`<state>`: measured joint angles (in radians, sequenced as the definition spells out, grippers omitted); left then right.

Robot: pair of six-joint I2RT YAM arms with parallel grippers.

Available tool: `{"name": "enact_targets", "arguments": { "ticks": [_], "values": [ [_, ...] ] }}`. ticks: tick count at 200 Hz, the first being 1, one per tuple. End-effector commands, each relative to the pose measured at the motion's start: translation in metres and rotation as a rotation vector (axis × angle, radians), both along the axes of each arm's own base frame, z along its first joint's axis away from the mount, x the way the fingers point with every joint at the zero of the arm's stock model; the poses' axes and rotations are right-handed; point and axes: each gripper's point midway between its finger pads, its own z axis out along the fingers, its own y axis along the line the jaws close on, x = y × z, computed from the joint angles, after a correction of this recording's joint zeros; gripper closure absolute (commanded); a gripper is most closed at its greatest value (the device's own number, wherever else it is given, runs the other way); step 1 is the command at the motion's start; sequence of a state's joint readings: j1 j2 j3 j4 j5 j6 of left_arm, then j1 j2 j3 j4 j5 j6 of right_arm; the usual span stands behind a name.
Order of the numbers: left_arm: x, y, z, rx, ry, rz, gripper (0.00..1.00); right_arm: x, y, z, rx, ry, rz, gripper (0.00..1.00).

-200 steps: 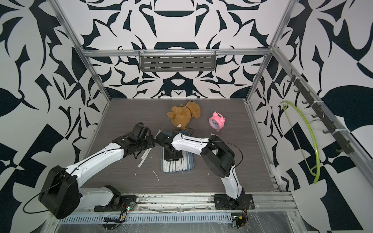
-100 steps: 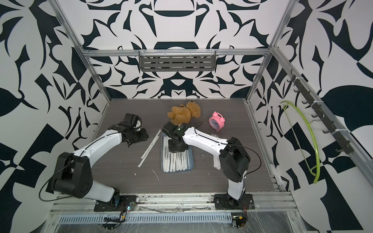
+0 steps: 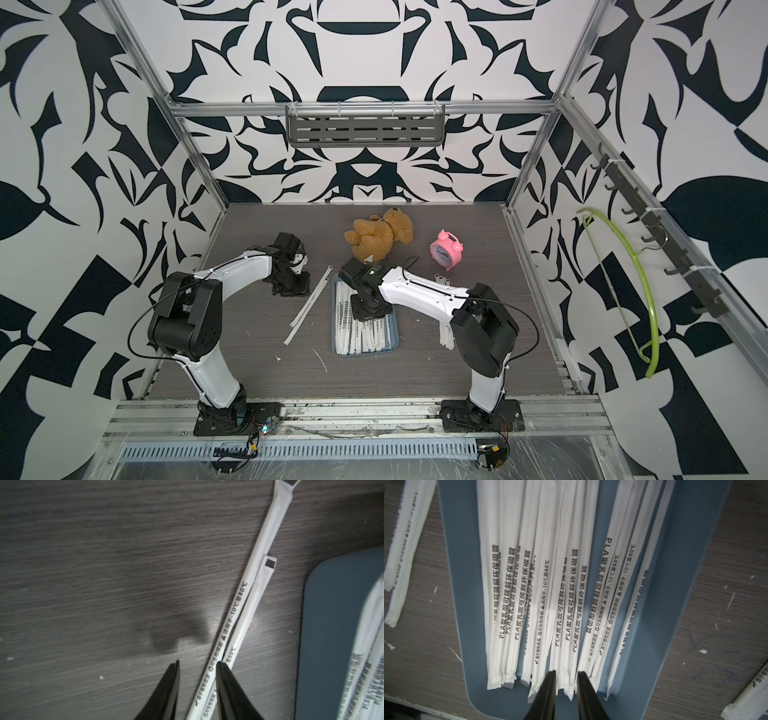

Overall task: Put the straws into the storage box
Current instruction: Pick up the straw from the center of the board.

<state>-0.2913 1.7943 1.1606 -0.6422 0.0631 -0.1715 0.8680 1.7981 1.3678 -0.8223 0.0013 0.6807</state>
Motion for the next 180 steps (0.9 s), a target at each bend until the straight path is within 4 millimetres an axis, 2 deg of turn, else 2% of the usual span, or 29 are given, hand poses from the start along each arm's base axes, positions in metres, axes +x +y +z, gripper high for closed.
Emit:
{"name": "enact_targets", "arguments": {
  "ticks": [1,72,98,124,180],
  "values": [
    [-0.001,0.0,-0.009,0.017,0.023,-0.016,0.65,0.005,0.004,0.018,0.061,-0.034,0.0,0.76],
    [-0.004,-0.015,-0.02,0.032,0.036,-0.043,0.65,0.002,0.005,0.012,0.078,-0.006,-0.001,0.76],
    [-0.007,-0.012,-0.028,0.072,0.056,-0.045,0.69,0.001,0.003,0.012,0.076,-0.008,-0.003,0.76],
    [-0.009,-0.013,-0.026,0.095,0.047,-0.051,0.7,0.001,0.002,0.012,0.072,-0.011,-0.004,0.76],
    [-0.029,0.026,-0.015,0.244,0.062,0.013,0.71,0.003,0.005,0.014,0.081,-0.015,-0.004,0.76]
  ]
}}
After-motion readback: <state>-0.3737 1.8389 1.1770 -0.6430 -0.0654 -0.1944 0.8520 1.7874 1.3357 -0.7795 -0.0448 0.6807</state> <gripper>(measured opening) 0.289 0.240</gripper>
